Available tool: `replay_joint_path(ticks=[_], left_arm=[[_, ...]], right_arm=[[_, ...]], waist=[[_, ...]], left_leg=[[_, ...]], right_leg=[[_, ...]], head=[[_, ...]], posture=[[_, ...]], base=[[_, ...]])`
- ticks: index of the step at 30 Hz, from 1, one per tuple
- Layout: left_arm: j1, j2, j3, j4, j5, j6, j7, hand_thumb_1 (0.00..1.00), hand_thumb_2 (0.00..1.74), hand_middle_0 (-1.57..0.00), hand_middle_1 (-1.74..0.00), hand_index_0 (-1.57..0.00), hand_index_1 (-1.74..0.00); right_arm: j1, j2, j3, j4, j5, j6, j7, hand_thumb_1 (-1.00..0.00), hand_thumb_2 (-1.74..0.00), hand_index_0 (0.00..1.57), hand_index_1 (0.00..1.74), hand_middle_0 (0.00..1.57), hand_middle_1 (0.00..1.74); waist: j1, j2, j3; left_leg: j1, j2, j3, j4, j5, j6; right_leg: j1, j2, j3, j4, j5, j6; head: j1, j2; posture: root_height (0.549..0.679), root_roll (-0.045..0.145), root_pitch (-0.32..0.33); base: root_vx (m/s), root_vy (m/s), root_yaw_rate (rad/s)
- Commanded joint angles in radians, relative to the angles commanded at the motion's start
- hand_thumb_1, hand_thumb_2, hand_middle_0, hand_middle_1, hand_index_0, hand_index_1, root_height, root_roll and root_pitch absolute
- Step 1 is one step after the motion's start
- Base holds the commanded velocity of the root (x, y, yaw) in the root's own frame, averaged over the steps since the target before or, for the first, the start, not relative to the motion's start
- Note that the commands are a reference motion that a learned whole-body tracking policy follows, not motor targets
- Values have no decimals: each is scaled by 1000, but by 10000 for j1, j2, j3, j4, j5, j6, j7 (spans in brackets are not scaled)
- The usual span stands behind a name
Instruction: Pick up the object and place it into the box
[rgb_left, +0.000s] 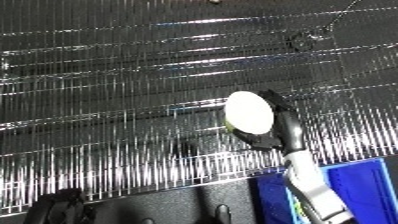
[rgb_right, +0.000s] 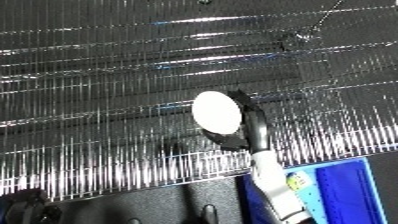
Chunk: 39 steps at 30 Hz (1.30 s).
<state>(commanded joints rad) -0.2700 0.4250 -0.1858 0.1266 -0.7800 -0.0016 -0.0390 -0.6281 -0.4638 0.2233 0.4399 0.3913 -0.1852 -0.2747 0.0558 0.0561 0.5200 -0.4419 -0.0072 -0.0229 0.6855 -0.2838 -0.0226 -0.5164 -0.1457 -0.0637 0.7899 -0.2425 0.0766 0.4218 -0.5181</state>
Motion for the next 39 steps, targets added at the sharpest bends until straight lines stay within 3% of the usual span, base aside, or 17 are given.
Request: replay_joint_path(ticks=[7, 12, 20, 29, 34, 39], left_arm=[[395, -55, 340, 60, 187, -270, -269, 1000, 1740, -1570, -1740, -1570, -1740], [552, -88, 661, 83, 366, -265, -519, 1000, 1740, -1570, -1740, -1570, -1740], [657, -162, 902, 138, 519, -152, -843, 1000, 1740, -1570, -1740, -1570, -1740], [1051, -350, 927, 171, 420, -202, -896, 1000, 1740, -1570, -1740, -1570, -1740], [1312, -493, 903, 181, 283, -368, -947, 1000, 1740, -1570, -1740, -1570, -1740], [1348, -672, 799, 335, 151, -575, -903, 1000, 1740, -1570, -1740, -1570, -1740]], right_arm=[[922, 76, -598, -1639, -322, -197, -469, -650, -1131, 1020, 1131, 1020, 1131], [1623, 90, -1106, -2473, -403, -400, -650, -650, -1131, 1020, 1131, 1020, 1131], [2430, 122, -1790, -3235, -492, -576, -1163, -650, -1131, 1020, 1131, 1020, 1131], [3767, -91, -2545, -3710, -591, -758, -1741, -650, -1131, 1020, 1131, 1020, 1131], [4711, -212, -3065, -3865, -466, -1169, -1903, -650, -1131, 1020, 1131, 1020, 1131], [5357, -289, -3508, -3791, -571, -1410, -1919, -650, -1131, 1020, 1131, 1020, 1131]], waist=[[-300, -193, 0], [-539, -308, 0], [-961, -370, -58], [-1646, -157, -360], [-2138, 68, -452], [-2673, 257, -496]], left_leg=[[1081, 180, 84, -960, 243, -83], [1707, 330, 239, -1389, 344, -168], [2469, 533, 570, -1782, 397, -288], [3092, 687, 1114, -2080, 363, -405], [3440, 708, 1453, -2337, 364, -394], [3751, 740, 1786, -2460, 270, -387]], right_leg=[[1032, 134, 88, -969, 160, 121], [1680, 196, 150, -1547, 257, 188], [2493, 164, 310, -2314, 436, 223], [2980, 116, 640, -2973, 579, 202], [3048, 94, 890, -3128, 573, 257], [3084, 100, 1140, -3223, 563, 319]], head=[[-56, 103], [222, 179], [1034, 338], [2085, 344], [2723, 267], [3275, 166]], posture=[[647, 40, 5], [653, 42, -16], [661, 46, -45], [666, 56, -56], [667, 63, -56], [667, 69, -58]], base=[[-21, -28, -167], [-34, -31, -188], [-39, -21, -224], [-16, 61, -270], [-17, 106, -239], [-12, 96, -207]])
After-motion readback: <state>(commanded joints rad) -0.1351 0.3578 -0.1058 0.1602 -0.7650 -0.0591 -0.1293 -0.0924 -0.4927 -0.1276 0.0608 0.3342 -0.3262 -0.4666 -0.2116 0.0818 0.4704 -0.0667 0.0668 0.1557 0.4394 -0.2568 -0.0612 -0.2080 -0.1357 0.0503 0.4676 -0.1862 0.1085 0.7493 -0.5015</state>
